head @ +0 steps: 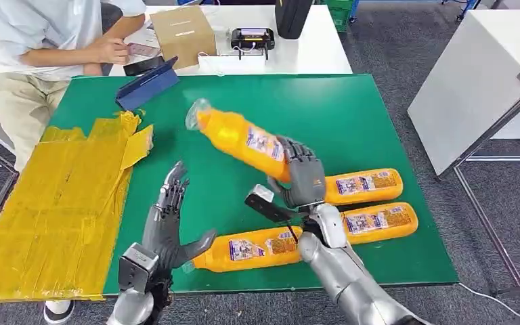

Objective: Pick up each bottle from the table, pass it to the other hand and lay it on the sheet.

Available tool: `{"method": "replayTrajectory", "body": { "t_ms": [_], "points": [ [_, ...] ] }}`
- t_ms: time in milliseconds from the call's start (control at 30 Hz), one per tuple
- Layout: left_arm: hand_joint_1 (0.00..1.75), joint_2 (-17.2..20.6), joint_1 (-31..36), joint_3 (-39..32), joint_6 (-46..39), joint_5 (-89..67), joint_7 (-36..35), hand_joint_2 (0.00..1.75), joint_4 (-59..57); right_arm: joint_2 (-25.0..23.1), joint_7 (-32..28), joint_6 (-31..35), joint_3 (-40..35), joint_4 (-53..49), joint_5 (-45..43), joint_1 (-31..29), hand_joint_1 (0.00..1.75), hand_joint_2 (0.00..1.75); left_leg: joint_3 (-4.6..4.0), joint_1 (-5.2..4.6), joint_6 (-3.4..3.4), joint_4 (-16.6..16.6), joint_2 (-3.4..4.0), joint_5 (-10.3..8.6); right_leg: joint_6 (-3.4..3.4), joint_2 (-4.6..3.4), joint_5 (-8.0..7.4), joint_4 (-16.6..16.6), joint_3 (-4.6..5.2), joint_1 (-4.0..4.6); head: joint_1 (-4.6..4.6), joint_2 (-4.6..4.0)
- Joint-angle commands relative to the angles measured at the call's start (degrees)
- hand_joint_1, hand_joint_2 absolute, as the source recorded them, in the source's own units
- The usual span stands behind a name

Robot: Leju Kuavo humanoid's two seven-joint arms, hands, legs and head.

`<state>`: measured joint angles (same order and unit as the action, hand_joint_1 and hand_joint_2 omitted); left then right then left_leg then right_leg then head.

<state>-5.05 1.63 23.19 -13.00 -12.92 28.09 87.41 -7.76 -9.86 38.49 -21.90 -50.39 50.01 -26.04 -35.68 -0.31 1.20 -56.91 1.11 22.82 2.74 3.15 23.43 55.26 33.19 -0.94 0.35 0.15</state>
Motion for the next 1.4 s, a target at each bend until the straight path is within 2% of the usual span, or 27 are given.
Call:
{"method": "replayTrajectory", "body": {
  "t_ms": [33, 100, 167, 367, 400, 433, 533, 633, 733, 933, 1400],
  "points": [
    [0.00, 0.1, -0.4, -0.6, 0.1, -0.7, -0.7, 1.75, 0.1, -0.3, -1.5, -0.3, 7.1, -10.4, -3.7, 3.2, 1.75, 1.75, 0.15, 0.06, -0.07, 0.0, -0.01, 0.11, -0.09, -0.28, 0.07, 0.0, -0.14, 0.02, -0.02, 0.00],
    [0.00, 0.1, -0.6, -0.7, 0.1, -0.8, -0.7, 1.75, 0.3, -0.7, -2.4, -0.3, 7.0, -11.3, -5.4, 3.6, 1.75, 1.75, 0.14, 0.05, -0.07, 0.0, -0.06, 0.10, -0.09, -0.23, 0.07, 0.0, -0.14, 0.01, 0.00, 0.00],
    [0.00, 0.2, -0.8, -0.7, 0.1, -0.9, -0.8, 1.75, 0.4, -1.1, -4.6, -3.1, 6.8, -13.8, -10.5, 4.6, 1.75, 1.75, 0.15, 0.06, -0.09, 0.0, -0.05, 0.11, -0.11, -0.25, 0.08, 0.0, -0.14, 0.02, 0.00, 0.00],
    [0.00, 0.2, -0.8, -0.8, 0.1, -0.9, -0.8, 1.75, 0.4, -1.3, -4.6, -3.1, 6.7, -13.8, -10.5, 4.8, 1.75, 1.75, 0.19, 0.04, -0.08, 0.0, -0.04, 0.12, -0.10, -0.25, 0.09, 0.0, -0.17, 0.00, -0.02, 0.00],
    [0.00, 0.3, -0.8, -0.7, 0.1, -0.9, -0.8, 1.75, 0.4, -1.5, -7.0, -7.1, 6.6, -15.4, -16.1, 5.4, 1.75, 1.75, 0.15, 0.03, -0.06, 0.0, -0.03, 0.08, -0.08, -0.21, 0.06, 0.0, -0.13, 0.00, -0.02, 0.00],
    [0.00, 0.6, -0.7, -0.6, 0.6, -0.1, -0.8, 1.75, 0.4, -1.1, -9.5, -14.4, 5.4, -17.3, -22.9, 6.6, 1.75, 1.75, 0.25, 0.07, -0.10, -0.1, -0.03, 0.17, -0.13, -0.32, 0.13, 0.0, -0.24, 0.03, 0.00, 0.00],
    [0.00, 1.4, 0.1, -0.8, 2.1, 2.3, -1.1, 1.75, -0.3, -1.0, -11.7, -28.0, 0.5, -17.6, -31.8, 9.2, 1.73, 1.75, 0.22, 0.07, -0.09, 0.0, -0.06, 0.13, -0.11, -0.25, 0.10, 0.0, -0.21, 0.03, 0.00, 0.00],
    [0.00, 1.7, 1.7, -0.8, 2.8, 3.6, -1.8, 1.75, -1.6, -1.2, -14.1, -34.5, -7.0, -11.1, -33.1, 9.9, 1.75, 1.75, 0.26, 0.09, -0.09, 0.0, 0.00, 0.12, -0.12, -0.29, 0.07, -0.1, -0.25, 0.05, 0.00, 0.00],
    [0.00, 1.7, 2.7, -0.7, 2.6, 3.8, -1.9, 1.75, -2.0, -2.4, -16.4, -35.2, -12.6, -4.8, -32.2, 10.1, 1.75, 1.75, 0.32, 0.10, -0.11, 0.1, 0.04, 0.11, -0.14, -0.33, 0.05, -0.1, -0.27, 0.06, 0.00, 0.00],
    [0.00, 1.4, 3.7, -0.2, 2.1, 4.2, -2.4, 1.75, -3.5, -2.6, -16.9, -34.7, -17.6, -2.0, -30.1, 10.2, 1.75, 1.75, 0.31, 0.12, -0.10, 0.1, -0.01, 0.12, -0.15, -0.31, 0.08, -0.1, -0.28, 0.08, 0.00, 0.00],
    [0.00, 1.4, 3.9, -0.2, 1.9, 4.9, -2.6, 1.75, -4.2, -2.4, -16.9, -32.6, -19.6, -0.6, -27.4, 10.0, 1.75, 1.75, 0.16, 0.05, -0.06, 0.1, -0.06, 0.05, -0.10, -0.14, 0.05, -0.1, -0.13, 0.01, 0.00, 0.00]
  ]
}}
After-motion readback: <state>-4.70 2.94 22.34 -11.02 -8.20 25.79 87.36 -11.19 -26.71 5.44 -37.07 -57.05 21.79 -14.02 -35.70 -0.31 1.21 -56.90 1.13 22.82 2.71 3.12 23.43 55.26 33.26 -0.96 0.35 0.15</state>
